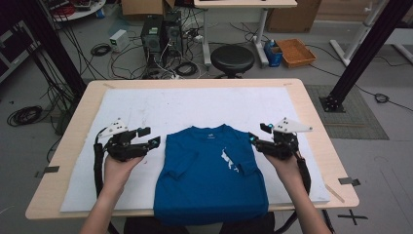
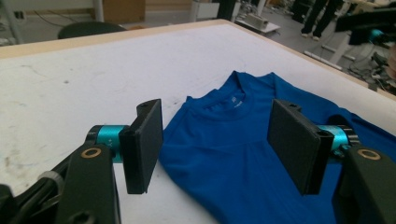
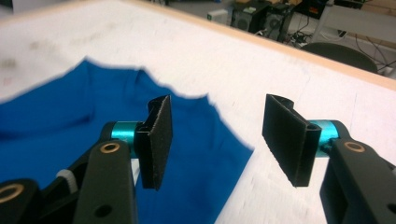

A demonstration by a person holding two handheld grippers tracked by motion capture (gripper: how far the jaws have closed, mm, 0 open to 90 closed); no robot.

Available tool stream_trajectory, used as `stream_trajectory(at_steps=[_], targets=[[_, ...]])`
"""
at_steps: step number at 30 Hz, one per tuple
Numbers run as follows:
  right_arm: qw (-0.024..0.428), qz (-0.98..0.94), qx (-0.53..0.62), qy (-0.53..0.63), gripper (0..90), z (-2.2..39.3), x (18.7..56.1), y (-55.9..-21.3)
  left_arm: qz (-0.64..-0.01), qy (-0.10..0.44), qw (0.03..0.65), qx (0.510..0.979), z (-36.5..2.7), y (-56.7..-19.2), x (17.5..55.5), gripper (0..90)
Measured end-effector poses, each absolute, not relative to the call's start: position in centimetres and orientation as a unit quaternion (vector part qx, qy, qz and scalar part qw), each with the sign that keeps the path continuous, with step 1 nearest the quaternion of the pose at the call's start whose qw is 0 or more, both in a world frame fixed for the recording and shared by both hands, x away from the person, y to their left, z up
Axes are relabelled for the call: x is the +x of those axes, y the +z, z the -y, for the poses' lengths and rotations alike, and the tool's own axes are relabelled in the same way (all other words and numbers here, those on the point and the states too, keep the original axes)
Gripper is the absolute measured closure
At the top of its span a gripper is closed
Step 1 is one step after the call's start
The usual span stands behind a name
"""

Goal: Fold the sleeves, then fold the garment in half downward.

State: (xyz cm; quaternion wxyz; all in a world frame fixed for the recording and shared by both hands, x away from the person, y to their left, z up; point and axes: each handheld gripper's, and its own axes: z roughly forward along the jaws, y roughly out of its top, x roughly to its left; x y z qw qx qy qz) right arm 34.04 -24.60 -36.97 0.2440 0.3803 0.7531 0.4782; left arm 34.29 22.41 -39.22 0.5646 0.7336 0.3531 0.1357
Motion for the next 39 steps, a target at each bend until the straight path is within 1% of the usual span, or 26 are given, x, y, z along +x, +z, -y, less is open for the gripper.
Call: stream_trajectory(at_steps=[1, 3, 4, 8, 13, 18, 29, 33, 34, 35, 36, 37, 39], targets=[[0.242, -0.746, 0.389, 0.484, 40.1, 24.8, 34.5, -36.8, -0.352, 0.134, 0.564, 0.735, -22.2, -39.1, 34.5, 36.0], [0.236, -0.743, 0.394, 0.488, 39.7, 25.0, 35.0, -36.7, -0.350, 0.132, 0.564, 0.736, -22.0, -39.0, 34.8, 32.7], [0.234, -0.735, 0.405, 0.491, 37.3, 25.4, 35.6, -36.6, -0.346, 0.134, 0.559, 0.742, -21.7, -38.9, 35.1, 31.8], [0.223, -0.733, 0.413, 0.492, 35.6, 26.2, 35.3, -37.3, -0.341, 0.141, 0.556, 0.745, -21.6, -39.0, 35.1, 31.7], [0.222, -0.737, 0.413, 0.486, 35.9, 27.0, 34.7, -38.0, -0.340, 0.151, 0.554, 0.745, -22.2, -39.4, 34.6, 31.7], [0.224, -0.734, 0.421, 0.484, 35.7, 27.4, 34.6, -38.0, -0.344, 0.154, 0.571, 0.730, -23.2, -39.2, 34.1, 31.7], [0.230, -0.731, 0.417, 0.489, 34.8, 27.4, 35.0, -37.5, -0.339, 0.152, 0.565, 0.737, -22.8, -39.2, 33.7, 31.7], [0.227, -0.735, 0.417, 0.484, 41.0, 27.4, 35.3, -37.7, -0.348, 0.147, 0.560, 0.738, -22.9, -39.5, 34.0, 32.7], [0.226, -0.737, 0.415, 0.483, 43.5, 27.4, 35.3, -37.7, -0.356, 0.143, 0.552, 0.740, -22.9, -39.7, 34.2, 33.8], [0.226, -0.738, 0.414, 0.482, 45.9, 27.4, 35.4, -37.8, -0.358, 0.138, 0.551, 0.741, -22.8, -39.8, 34.4, 36.9], [0.226, -0.738, 0.414, 0.482, 45.9, 27.4, 35.4, -37.8, -0.358, 0.138, 0.551, 0.741, -22.8, -39.8, 34.4, 40.0], [0.225, -0.742, 0.412, 0.479, 52.9, 27.4, 35.6, -37.9, -0.358, 0.133, 0.547, 0.745, -22.8, -39.8, 34.6, 41.7], [0.224, -0.745, 0.408, 0.478, 54.7, 27.4, 35.8, -37.9, -0.364, 0.126, 0.537, 0.751, -22.5, -39.9, 35.1, 43.0]])
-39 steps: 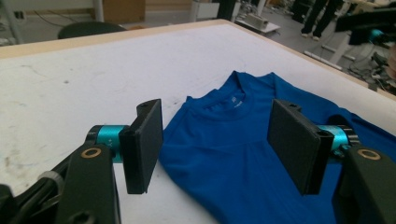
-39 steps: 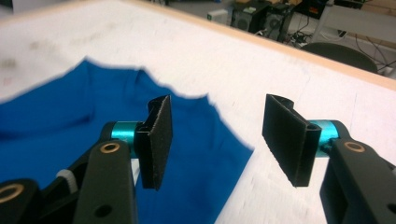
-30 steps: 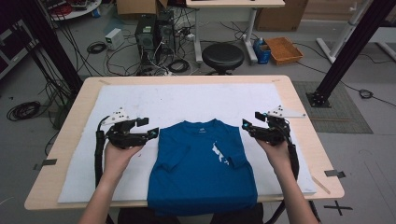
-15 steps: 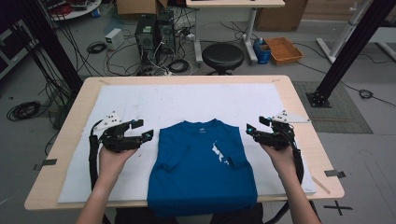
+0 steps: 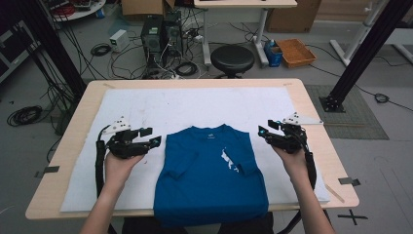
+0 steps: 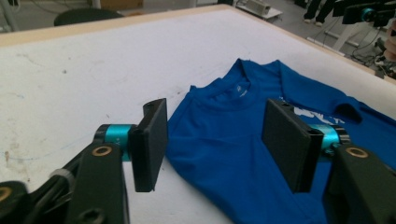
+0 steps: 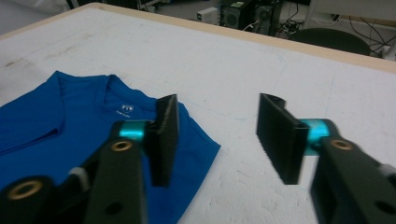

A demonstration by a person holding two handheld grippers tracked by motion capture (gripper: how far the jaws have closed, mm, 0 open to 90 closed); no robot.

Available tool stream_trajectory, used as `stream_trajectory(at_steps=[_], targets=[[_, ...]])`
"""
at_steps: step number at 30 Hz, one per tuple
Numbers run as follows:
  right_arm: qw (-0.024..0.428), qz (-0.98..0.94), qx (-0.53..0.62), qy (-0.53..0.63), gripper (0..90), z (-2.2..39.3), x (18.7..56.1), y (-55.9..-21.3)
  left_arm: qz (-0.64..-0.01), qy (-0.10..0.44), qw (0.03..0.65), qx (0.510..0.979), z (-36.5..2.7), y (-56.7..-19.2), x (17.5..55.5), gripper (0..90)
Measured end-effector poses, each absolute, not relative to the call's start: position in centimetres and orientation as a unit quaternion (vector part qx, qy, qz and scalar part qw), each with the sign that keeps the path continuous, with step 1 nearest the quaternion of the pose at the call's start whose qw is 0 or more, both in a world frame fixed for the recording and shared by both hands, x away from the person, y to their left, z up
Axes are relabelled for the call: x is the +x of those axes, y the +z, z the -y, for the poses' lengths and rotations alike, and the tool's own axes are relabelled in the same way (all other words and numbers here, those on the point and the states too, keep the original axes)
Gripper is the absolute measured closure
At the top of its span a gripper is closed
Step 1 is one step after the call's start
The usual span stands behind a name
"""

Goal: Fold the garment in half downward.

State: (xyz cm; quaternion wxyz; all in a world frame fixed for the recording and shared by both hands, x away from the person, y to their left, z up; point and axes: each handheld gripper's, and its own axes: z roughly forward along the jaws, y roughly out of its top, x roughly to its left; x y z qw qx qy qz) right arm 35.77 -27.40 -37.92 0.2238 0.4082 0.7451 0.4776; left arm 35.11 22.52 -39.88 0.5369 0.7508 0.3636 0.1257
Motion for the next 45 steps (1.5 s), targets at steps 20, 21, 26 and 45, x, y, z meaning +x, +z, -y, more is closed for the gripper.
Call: stream_trajectory(at_steps=[20, 21, 26, 45], targets=[[0.200, -0.758, 0.457, 0.421, 60.8, 23.7, 40.9, -39.8, -0.426, 0.083, 0.479, 0.763, -18.1, -42.1, 41.3, 50.8], [0.199, -0.760, 0.459, 0.415, 60.8, 23.4, 41.1, -40.0, -0.426, 0.083, 0.479, 0.763, -18.1, -42.1, 41.3, 51.7], [0.191, -0.774, 0.467, 0.382, 61.9, 22.4, 42.1, -41.2, -0.425, 0.087, 0.437, 0.788, -16.0, -42.9, 43.2, 52.7], [0.174, -0.813, 0.456, 0.317, 65.9, 18.9, 44.1, -44.1, -0.423, 0.095, 0.396, 0.809, -14.7, -44.4, 44.5, 56.6]])
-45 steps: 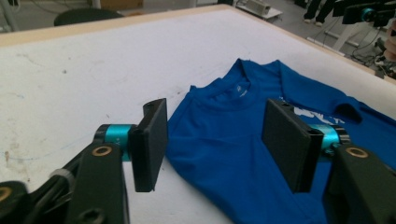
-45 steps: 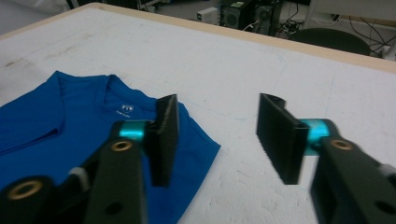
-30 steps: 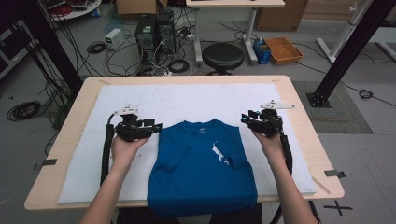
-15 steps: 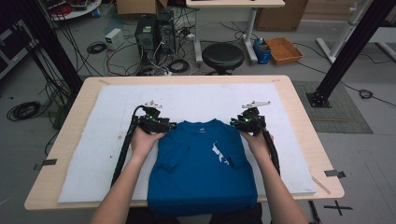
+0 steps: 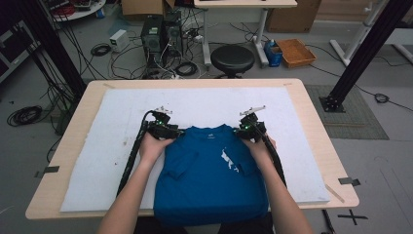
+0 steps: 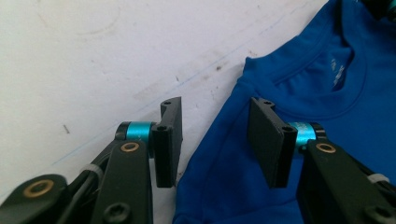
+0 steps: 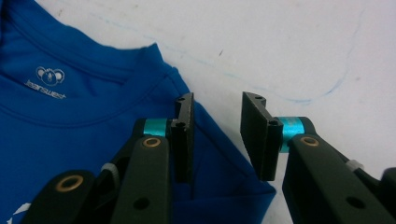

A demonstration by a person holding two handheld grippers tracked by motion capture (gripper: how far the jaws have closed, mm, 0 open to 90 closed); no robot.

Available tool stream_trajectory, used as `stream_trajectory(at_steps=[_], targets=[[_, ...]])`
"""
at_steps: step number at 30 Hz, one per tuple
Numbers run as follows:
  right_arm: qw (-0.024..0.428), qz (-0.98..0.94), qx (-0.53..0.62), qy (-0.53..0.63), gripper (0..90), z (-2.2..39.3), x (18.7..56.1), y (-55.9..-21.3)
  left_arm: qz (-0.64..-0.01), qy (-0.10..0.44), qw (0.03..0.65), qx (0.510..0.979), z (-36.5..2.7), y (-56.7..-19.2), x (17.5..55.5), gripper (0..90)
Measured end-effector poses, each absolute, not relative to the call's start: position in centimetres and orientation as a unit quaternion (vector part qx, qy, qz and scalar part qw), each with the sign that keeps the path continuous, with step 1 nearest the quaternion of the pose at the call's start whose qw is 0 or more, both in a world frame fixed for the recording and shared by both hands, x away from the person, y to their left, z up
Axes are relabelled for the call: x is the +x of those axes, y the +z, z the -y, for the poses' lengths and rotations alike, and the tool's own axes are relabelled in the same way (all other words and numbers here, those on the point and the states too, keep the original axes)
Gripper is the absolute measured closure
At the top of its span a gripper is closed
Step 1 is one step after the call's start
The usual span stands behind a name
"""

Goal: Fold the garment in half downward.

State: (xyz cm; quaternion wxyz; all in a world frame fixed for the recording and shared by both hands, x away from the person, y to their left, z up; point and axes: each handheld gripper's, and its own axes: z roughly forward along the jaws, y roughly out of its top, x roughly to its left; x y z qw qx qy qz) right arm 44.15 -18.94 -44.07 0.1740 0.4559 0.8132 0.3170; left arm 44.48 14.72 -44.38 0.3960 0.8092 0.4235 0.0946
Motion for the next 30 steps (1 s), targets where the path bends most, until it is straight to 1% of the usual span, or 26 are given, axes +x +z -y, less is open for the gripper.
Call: stream_trajectory(at_steps=[2, 3, 4, 5, 6, 7, 9, 10, 17, 21, 25, 30], targets=[[0.177, -0.817, 0.449, 0.315, 70.0, 18.7, 44.1, -44.1, -0.422, 0.106, 0.387, 0.813, -14.6, -44.3, 44.4, 60.1], [0.177, -0.817, 0.449, 0.315, 70.0, 18.7, 44.1, -44.1, -0.422, 0.106, 0.387, 0.813, -14.6, -44.3, 44.4, 62.1], [0.175, -0.817, 0.448, 0.318, 75.4, 18.7, 44.1, -44.1, -0.421, 0.111, 0.385, 0.814, -14.5, -44.3, 44.3, 65.0], [0.175, -0.817, 0.448, 0.318, 75.4, 18.7, 44.1, -44.1, -0.415, 0.115, 0.381, 0.818, -14.3, -44.2, 44.2, 65.0], [0.179, -0.821, 0.439, 0.319, 82.3, 18.5, 44.1, -44.1, -0.411, 0.119, 0.378, 0.821, -14.1, -44.2, 44.1, 71.1], [0.181, -0.821, 0.438, 0.318, 84.7, 18.4, 44.0, -44.1, -0.403, 0.127, 0.372, 0.827, -13.9, -44.2, 43.9, 75.5], [0.187, -0.822, 0.434, 0.319, 87.5, 18.3, 43.9, -44.1, -0.391, 0.123, 0.371, 0.833, -13.7, -44.2, 43.8, 85.2], [0.185, -0.820, 0.435, 0.323, 87.8, 18.4, 43.9, -44.1, -0.390, 0.124, 0.371, 0.833, -13.6, -44.2, 43.8, 86.8], [0.173, -0.800, 0.447, 0.361, 88.6, 19.6, 43.8, -43.4, -0.389, 0.108, 0.392, 0.827, -14.2, -43.9, 43.8, 87.9], [0.173, -0.792, 0.448, 0.377, 88.7, 19.8, 43.6, -43.0, -0.387, 0.108, 0.418, 0.815, -14.6, -43.3, 43.8, 88.0], [0.173, -0.787, 0.450, 0.386, 88.7, 19.9, 43.8, -42.8, -0.388, 0.106, 0.418, 0.814, -14.9, -43.2, 43.8, 88.3], [0.178, -0.780, 0.449, 0.398, 88.9, 20.0, 44.2, -42.2, -0.399, 0.110, 0.434, 0.801, -15.5, -42.9, 44.4, 88.4]])
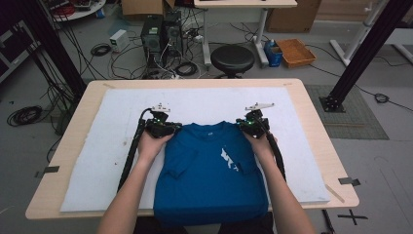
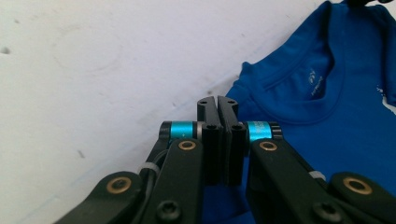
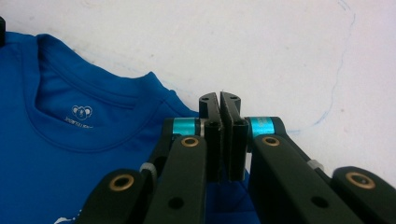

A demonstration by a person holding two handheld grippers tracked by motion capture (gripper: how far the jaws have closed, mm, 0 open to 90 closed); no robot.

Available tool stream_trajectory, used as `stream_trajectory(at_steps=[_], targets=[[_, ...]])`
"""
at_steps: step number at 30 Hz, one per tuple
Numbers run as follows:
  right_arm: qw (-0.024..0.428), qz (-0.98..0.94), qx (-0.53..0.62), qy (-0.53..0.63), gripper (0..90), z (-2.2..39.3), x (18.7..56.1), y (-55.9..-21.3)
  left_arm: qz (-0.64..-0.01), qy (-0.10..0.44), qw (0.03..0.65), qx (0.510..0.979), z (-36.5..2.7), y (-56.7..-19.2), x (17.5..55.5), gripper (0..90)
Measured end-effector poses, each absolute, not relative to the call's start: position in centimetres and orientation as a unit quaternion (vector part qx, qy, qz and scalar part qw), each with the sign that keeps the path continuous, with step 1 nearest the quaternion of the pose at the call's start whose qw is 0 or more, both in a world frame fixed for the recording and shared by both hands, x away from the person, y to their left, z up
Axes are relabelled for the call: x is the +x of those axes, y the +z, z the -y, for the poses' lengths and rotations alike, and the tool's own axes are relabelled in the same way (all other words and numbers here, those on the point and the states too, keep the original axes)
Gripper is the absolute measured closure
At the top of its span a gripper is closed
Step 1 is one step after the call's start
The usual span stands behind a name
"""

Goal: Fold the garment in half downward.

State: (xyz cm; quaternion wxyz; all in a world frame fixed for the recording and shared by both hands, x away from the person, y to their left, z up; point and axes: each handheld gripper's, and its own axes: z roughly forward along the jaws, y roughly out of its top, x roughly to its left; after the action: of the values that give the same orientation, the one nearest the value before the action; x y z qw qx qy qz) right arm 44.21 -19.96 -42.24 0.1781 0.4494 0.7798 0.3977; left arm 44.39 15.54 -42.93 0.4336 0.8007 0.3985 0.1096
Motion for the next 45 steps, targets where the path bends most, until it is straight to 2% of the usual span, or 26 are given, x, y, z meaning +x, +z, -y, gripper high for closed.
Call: stream_trajectory(at_steps=[7, 13, 19, 23, 25, 26, 28, 29, 34, 41, 45], targets=[[0.183, -0.769, 0.454, 0.412, 89.1, 20.1, 45.4, -41.1, -0.400, 0.123, 0.460, 0.783, -16.0, -41.5, 45.7, 88.4], [0.183, -0.766, 0.446, 0.425, 89.1, 20.8, 44.6, -40.6, -0.361, 0.130, 0.455, 0.804, -15.5, -40.5, 44.2, 88.4], [0.182, -0.766, 0.418, 0.454, 89.0, 21.2, 41.2, -39.6, -0.320, 0.137, 0.470, 0.811, -15.8, -39.4, 40.6, 88.4], [0.191, -0.773, 0.383, 0.468, 89.0, 21.3, 37.2, -38.9, -0.295, 0.140, 0.476, 0.817, -16.4, -39.1, 37.2, 88.4], [0.194, -0.775, 0.376, 0.469, 89.0, 21.3, 36.5, -38.9, -0.288, 0.140, 0.477, 0.819, -16.4, -39.1, 36.5, 88.4], [0.194, -0.777, 0.373, 0.469, 89.1, 21.5, 34.8, -39.1, -0.277, 0.140, 0.476, 0.823, -16.4, -39.2, 35.0, 88.3], [0.196, -0.778, 0.370, 0.469, 89.1, 21.7, 34.0, -39.2, -0.273, 0.140, 0.477, 0.824, -16.4, -39.3, 34.2, 88.3], [0.196, -0.782, 0.360, 0.470, 89.1, 21.9, 32.3, -39.5, -0.262, 0.139, 0.475, 0.829, -16.3, -39.7, 32.8, 88.3], [0.204, -0.792, 0.342, 0.462, 89.0, 22.4, 28.5, -40.3, -0.240, 0.141, 0.463, 0.842, -16.5, -40.5, 29.6, 88.3], [0.194, -0.831, 0.311, 0.419, 88.9, 22.3, 25.4, -42.1, -0.215, 0.127, 0.443, 0.861, -16.1, -41.6, 26.5, 88.2], [0.188, -0.840, 0.307, 0.407, 88.7, 22.5, 24.3, -42.7, -0.203, 0.099, 0.429, 0.875, -15.9, -42.5, 25.0, 87.3]])
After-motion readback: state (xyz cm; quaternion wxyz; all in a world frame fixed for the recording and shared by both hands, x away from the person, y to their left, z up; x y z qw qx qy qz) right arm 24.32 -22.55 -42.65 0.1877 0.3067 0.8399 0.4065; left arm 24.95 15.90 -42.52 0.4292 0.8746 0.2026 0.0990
